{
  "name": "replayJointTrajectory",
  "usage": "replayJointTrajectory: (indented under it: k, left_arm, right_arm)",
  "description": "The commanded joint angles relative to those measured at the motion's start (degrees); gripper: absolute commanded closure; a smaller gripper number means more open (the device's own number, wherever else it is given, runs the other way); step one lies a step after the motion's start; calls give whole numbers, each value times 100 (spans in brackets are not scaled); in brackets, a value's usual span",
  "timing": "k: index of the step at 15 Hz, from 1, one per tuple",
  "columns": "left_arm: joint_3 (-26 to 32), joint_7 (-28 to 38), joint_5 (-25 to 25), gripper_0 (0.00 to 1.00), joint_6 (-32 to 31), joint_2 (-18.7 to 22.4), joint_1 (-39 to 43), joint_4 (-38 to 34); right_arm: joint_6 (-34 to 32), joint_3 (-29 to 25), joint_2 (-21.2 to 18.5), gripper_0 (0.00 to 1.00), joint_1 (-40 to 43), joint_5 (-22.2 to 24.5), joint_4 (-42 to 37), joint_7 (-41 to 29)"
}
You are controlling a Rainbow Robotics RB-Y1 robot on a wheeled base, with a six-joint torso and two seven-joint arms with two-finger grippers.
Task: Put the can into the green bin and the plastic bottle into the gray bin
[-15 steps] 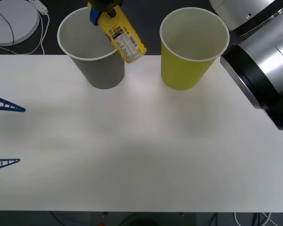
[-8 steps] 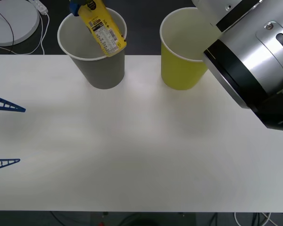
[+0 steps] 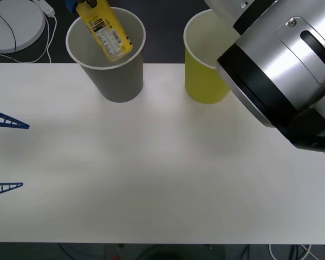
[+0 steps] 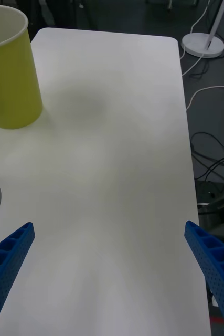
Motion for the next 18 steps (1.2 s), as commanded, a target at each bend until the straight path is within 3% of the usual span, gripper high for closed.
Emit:
replayJointTrajectory:
  k: [1,10,11,12,18]
  left_arm:
    - [0,0,0,0,0,0,0,0]
    - [0,0,0,0,0,0,0,0]
    - [0,0,0,0,0,0,0,0]
    - [0,0,0,0,0,0,0,0]
    - [0,0,0,0,0,0,0,0]
  right_arm:
    - [187,180,28,100,-53,-51,143,0]
    - [328,215,28,99,-203,-235,327,0]
    - [345,215,28,39,-203,-200,327,0]
    - [354,215,28,2,-203,-156,327,9]
    - [469,224,28,0,-194,-200,336,106]
